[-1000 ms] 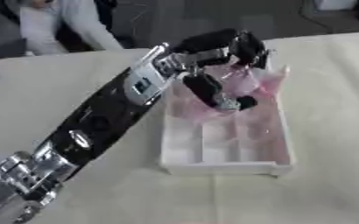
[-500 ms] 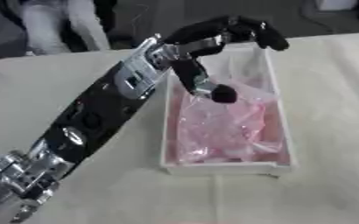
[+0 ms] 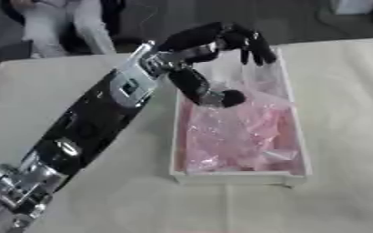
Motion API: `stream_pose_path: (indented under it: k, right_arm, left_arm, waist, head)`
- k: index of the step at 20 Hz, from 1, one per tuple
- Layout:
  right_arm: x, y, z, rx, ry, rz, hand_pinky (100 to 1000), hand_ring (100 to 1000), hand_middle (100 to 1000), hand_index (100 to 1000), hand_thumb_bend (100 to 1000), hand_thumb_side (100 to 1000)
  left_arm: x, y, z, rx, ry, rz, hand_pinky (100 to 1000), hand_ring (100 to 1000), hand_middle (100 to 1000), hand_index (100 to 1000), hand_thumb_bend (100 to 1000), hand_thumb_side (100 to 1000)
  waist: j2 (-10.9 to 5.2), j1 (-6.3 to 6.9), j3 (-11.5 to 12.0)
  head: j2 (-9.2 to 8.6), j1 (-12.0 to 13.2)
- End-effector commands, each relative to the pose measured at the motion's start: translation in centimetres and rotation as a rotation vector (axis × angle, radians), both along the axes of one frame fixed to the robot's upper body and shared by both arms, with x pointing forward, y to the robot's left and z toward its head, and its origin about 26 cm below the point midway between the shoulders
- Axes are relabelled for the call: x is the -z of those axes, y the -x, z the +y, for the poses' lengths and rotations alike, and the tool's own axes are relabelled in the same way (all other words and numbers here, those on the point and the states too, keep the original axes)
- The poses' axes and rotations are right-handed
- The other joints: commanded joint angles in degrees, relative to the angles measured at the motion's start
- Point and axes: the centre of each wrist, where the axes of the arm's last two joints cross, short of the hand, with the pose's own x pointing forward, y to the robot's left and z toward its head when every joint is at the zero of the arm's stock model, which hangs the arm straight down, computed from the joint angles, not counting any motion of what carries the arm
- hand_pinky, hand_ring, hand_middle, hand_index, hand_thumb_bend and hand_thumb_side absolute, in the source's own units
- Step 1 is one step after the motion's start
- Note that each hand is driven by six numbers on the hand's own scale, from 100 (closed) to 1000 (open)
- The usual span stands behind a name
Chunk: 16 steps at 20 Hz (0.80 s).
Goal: Pick up objects on the table and place them in the box.
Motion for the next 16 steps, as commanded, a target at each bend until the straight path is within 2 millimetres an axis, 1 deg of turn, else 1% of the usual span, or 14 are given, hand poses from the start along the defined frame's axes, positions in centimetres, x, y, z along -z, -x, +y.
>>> stream_pose_path:
  k: [1, 3, 5, 6, 7, 8, 9, 10, 11, 12, 13, 16]
  right_arm:
    - [-1.1, 0.3, -0.3, 0.013, 0.008, -0.044, 797, 845, 851, 791, 424, 1000]
    - [-1.3, 0.2, -0.4, 0.019, 0.009, -0.054, 797, 845, 851, 791, 424, 1000]
    - [-1.5, 0.1, -0.5, 0.025, 0.013, -0.058, 798, 846, 852, 792, 423, 1000]
    - [-1.6, 0.0, -0.6, 0.028, 0.018, -0.058, 798, 846, 852, 792, 423, 1000]
    - [-1.7, -0.2, -0.6, 0.030, 0.021, -0.059, 797, 845, 851, 792, 423, 1000]
    - [-1.9, -0.3, -0.6, 0.031, 0.025, -0.063, 797, 845, 851, 792, 423, 1000]
    - [-2.0, -0.4, -0.6, 0.031, 0.028, -0.066, 795, 844, 850, 791, 391, 1000]
    - [-2.2, -0.5, -0.6, 0.031, 0.032, -0.069, 795, 844, 852, 791, 626, 1000]
    - [-2.3, -0.6, -0.6, 0.033, 0.035, -0.071, 798, 846, 851, 792, 422, 1000]
    - [-2.4, -0.8, -0.7, 0.035, 0.037, -0.072, 797, 845, 851, 792, 422, 1000]
    - [-2.4, -0.8, -0.7, 0.035, 0.039, -0.076, 796, 845, 851, 792, 421, 1000]
    - [-2.8, -1.0, -0.7, 0.036, 0.044, -0.090, 792, 842, 849, 791, 420, 1000]
  left_arm:
    - [-1.4, 2.0, 3.5, -0.064, 0.164, -0.016, 357, 544, 588, 756, 214, 699]
    - [-1.5, 3.8, 5.0, -0.095, 0.277, -0.006, 348, 531, 580, 747, 235, 675]
    - [-1.7, 5.9, 6.3, -0.137, 0.361, -0.026, 340, 524, 577, 743, 249, 654]
    - [-1.3, 6.8, 7.2, -0.177, 0.405, -0.030, 344, 527, 580, 745, 249, 655]
    - [-0.9, 7.6, 7.8, -0.212, 0.436, -0.031, 324, 517, 574, 739, 240, 667]
    - [-0.1, 8.3, 8.6, -0.261, 0.475, -0.016, 324, 517, 574, 739, 240, 667]
    - [0.7, 8.9, 9.1, -0.296, 0.508, -0.007, 304, 517, 570, 724, 207, 697]
    - [1.7, 9.5, 9.5, -0.329, 0.556, 0.006, 305, 517, 562, 717, 220, 667]
    - [2.4, 10.0, 9.5, -0.336, 0.596, 0.008, 305, 517, 570, 724, 220, 675]
    - [3.3, 10.5, 9.8, -0.368, 0.630, 0.018, 305, 517, 570, 724, 220, 674]
    - [3.8, 10.9, 9.9, -0.391, 0.652, 0.022, 307, 517, 572, 727, 222, 683]
    - [4.8, 11.9, 9.7, -0.439, 0.719, 0.015, 321, 526, 579, 734, 230, 695]
  waist:
    - [-0.43, -0.47, 0.5]
    - [-0.08, -0.56, 1.1]
    - [0.18, -0.63, 2.2]
    - [0.28, -0.65, 3.0]
    - [0.34, -0.65, 3.6]
    - [0.41, -0.63, 4.4]
    - [0.48, -0.60, 5.0]
    - [0.66, -0.60, 5.9]
    - [0.91, -0.66, 6.6]
    - [1.21, -0.82, 7.3]
    - [1.40, -0.95, 7.7]
    - [1.75, -1.26, 9.1]
  head:
    - [-2.46, -2.6]
    - [-3.70, -4.0]
    - [-4.71, -6.1]
    - [-5.18, -7.9]
    - [-5.50, -9.2]
    - [-5.94, -11.2]
    - [-6.35, -12.5]
    - [-7.14, -14.0]
    - [-7.99, -15.0]
    - [-9.07, -15.9]
    - [-9.79, -16.4]
    - [-11.14, -17.3]
